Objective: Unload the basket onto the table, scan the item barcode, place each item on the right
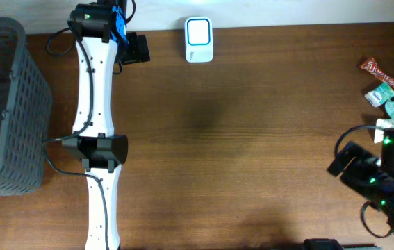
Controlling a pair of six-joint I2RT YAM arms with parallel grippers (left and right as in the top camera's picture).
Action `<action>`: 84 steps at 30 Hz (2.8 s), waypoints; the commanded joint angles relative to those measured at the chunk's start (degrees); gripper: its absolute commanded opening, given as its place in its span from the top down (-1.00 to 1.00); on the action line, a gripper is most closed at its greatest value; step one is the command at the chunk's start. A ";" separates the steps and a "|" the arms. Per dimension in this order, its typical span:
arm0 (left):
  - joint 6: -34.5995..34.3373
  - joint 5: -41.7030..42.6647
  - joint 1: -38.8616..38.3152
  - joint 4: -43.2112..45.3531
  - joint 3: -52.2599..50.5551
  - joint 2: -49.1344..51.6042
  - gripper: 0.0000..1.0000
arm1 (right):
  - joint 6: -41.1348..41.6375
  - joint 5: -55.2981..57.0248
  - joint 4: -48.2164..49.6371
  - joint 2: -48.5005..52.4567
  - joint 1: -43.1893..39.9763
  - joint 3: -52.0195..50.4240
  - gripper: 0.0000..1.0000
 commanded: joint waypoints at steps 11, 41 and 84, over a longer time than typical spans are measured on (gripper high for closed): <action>0.50 0.42 0.35 -0.07 0.09 0.57 -0.98 | 0.04 -5.51 -0.22 5.22 0.57 -3.82 -0.97; 0.50 0.39 0.35 -0.07 0.09 0.59 -0.98 | -12.07 -11.39 29.70 -37.07 0.59 -36.87 -0.97; 0.50 0.42 0.35 -0.07 0.09 0.59 -0.98 | -20.37 -12.90 89.31 -54.40 4.33 -83.54 -0.97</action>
